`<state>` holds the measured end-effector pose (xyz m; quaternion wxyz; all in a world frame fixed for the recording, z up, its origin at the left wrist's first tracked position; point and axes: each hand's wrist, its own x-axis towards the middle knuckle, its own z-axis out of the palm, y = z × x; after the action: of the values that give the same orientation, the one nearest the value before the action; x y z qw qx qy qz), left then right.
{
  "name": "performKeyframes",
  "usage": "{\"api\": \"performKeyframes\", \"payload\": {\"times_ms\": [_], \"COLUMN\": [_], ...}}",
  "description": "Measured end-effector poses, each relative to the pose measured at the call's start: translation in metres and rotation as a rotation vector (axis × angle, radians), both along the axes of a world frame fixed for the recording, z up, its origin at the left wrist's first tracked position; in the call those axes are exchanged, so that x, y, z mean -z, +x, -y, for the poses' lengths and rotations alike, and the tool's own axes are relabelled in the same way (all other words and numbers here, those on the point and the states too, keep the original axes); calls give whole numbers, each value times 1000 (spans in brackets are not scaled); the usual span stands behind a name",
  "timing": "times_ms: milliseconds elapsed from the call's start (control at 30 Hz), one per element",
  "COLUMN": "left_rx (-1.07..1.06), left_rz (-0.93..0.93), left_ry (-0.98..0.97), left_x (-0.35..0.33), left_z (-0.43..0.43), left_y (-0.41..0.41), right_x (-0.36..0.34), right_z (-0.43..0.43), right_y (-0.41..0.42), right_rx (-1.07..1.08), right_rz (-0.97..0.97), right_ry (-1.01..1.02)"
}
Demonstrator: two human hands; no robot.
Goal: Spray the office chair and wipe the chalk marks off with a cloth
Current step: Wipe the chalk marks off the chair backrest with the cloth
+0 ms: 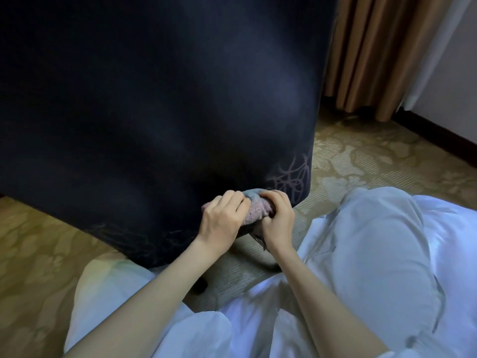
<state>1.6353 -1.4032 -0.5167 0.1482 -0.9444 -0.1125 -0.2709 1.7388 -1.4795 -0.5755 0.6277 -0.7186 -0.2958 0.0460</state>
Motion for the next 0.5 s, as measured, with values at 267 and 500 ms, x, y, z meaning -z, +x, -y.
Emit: {"api": "performKeyframes", "payload": {"times_ms": [267, 500], "left_rx": [143, 309], "left_rz": [-74, -339], "left_ry": [287, 528], "left_x": [-47, -62], "left_z": [12, 18], "left_y": [96, 175], "right_x": [-31, -20], "right_z": [11, 11], "right_y": [75, 108], "right_rx": [250, 427], "right_rz": [-77, -438], "right_ry": [198, 317]}}
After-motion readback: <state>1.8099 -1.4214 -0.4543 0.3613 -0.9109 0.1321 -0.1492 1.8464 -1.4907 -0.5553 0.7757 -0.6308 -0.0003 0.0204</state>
